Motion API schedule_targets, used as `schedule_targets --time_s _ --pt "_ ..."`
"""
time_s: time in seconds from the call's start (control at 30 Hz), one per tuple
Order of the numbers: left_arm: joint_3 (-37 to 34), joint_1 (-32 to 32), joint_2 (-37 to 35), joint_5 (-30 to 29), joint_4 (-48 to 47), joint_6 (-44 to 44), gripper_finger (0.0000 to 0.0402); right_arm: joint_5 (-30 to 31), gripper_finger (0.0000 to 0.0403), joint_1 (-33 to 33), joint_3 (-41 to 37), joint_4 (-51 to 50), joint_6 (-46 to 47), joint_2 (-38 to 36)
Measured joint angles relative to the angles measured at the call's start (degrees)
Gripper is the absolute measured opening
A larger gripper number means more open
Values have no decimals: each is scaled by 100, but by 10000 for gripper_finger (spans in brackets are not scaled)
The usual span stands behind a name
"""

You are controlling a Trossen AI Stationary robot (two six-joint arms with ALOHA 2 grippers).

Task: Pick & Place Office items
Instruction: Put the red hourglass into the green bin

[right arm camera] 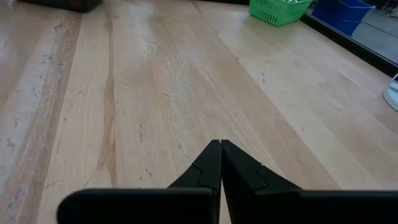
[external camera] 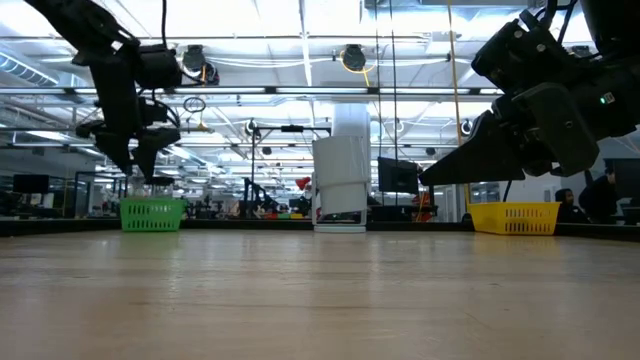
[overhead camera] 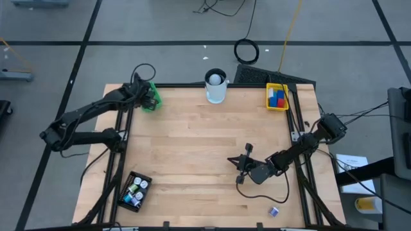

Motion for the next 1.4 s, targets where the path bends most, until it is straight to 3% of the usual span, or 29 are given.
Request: schedule_targets --time_s 0.2,0.37,0.67,0.9,1.0,1.13,1.4 --pt "-544 28 8 59 621 19 213 0 0 0 0 -1 0 0" --pt "-589 85 8 314 691 355 220 0 0 0 0 0 0 0" --pt "-325 81 -8 180 299 519 303 0 0 0 0 0 0 0" --pt "293 54 -10 135 -563 760 316 -1 0 0 0 0 -2 0" --pt "684 -99 -14 132 -1245 814 294 0 0 -1 0 0 -2 0" --pt "842 -395 -16 130 -1683 776 232 0 0 0 0 0 -2 0" --pt "309 -448 -14 -210 -1061 798 66 0 0 0 0 0 0 0"
